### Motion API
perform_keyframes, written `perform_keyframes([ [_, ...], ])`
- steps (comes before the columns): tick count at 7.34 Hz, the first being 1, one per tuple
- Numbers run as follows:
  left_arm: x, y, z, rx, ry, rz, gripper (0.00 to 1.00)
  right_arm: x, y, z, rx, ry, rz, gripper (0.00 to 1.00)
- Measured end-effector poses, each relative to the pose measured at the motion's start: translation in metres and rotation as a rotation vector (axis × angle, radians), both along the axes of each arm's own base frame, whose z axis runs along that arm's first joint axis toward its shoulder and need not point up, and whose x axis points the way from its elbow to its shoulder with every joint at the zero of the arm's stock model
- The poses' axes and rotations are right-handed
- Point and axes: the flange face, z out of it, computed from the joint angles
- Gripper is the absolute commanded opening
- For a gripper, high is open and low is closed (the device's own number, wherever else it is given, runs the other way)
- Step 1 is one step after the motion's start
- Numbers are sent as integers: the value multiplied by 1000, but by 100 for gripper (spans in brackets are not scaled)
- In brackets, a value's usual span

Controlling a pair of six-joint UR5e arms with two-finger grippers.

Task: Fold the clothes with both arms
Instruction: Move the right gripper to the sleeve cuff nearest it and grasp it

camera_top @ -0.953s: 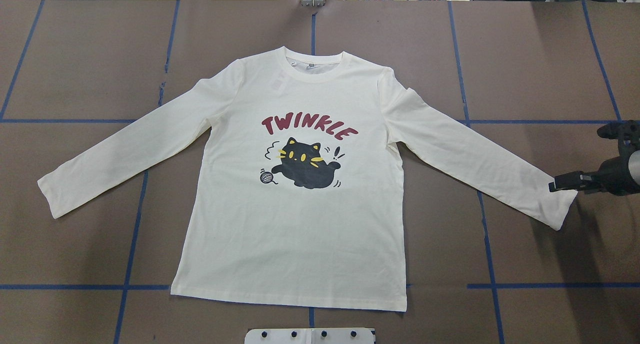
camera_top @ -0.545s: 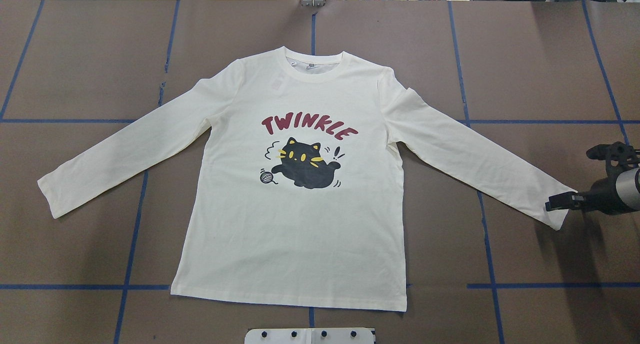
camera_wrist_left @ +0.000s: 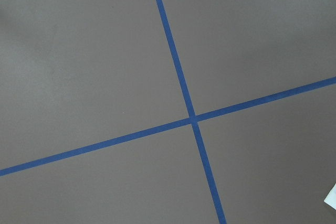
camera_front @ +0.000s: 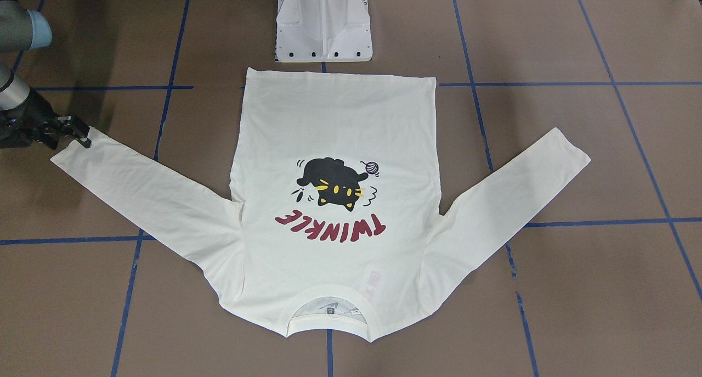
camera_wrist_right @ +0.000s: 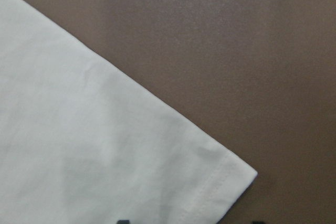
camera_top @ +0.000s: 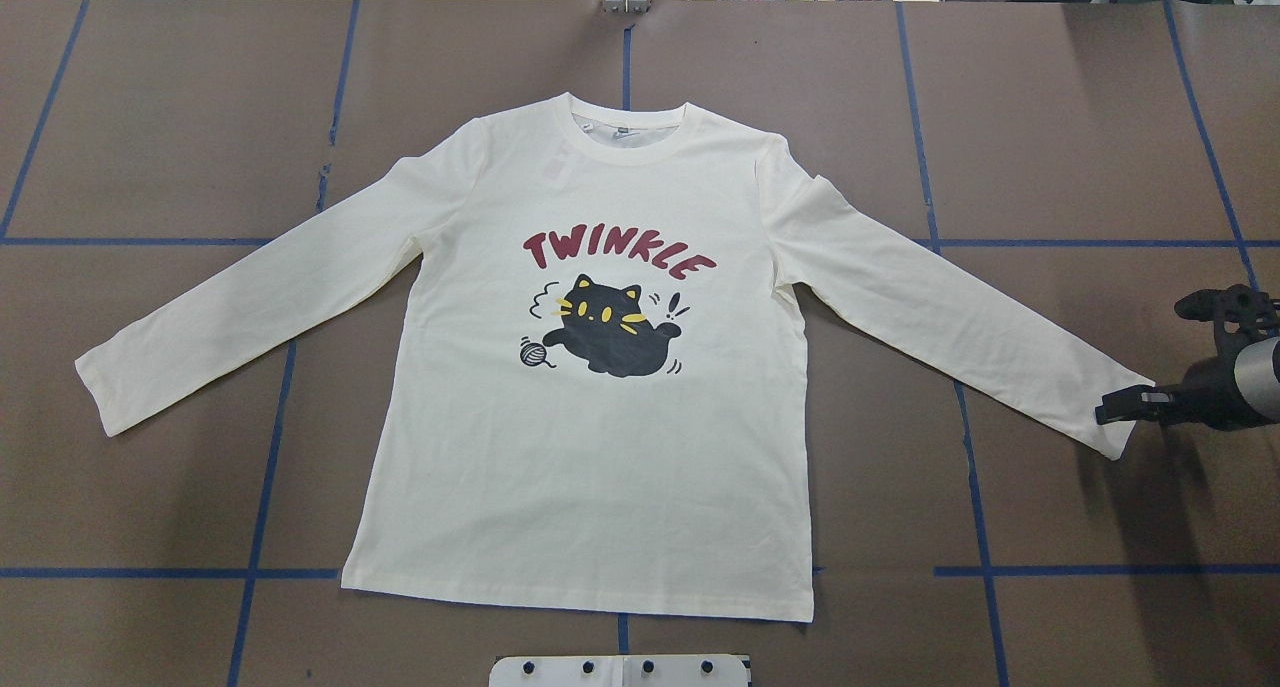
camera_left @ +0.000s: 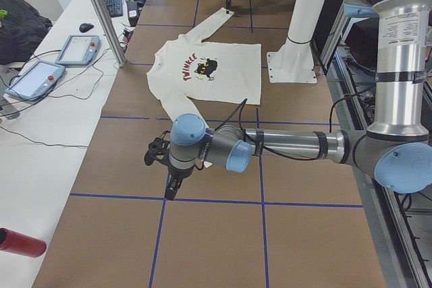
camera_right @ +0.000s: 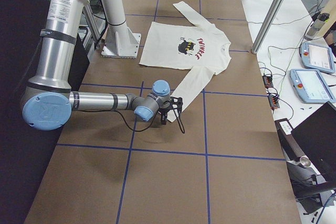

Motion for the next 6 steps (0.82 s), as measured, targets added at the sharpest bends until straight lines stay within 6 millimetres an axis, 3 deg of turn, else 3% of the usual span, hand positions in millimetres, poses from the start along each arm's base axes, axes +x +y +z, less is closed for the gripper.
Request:
perform_keyframes([
  [4, 0, 0, 1, 0, -1, 2, 99, -4, -2, -12, 5, -14, -8, 0],
  [6, 1, 0, 1, -1, 0, 2, 99, -6, -3, -27, 0, -11, -10, 0],
])
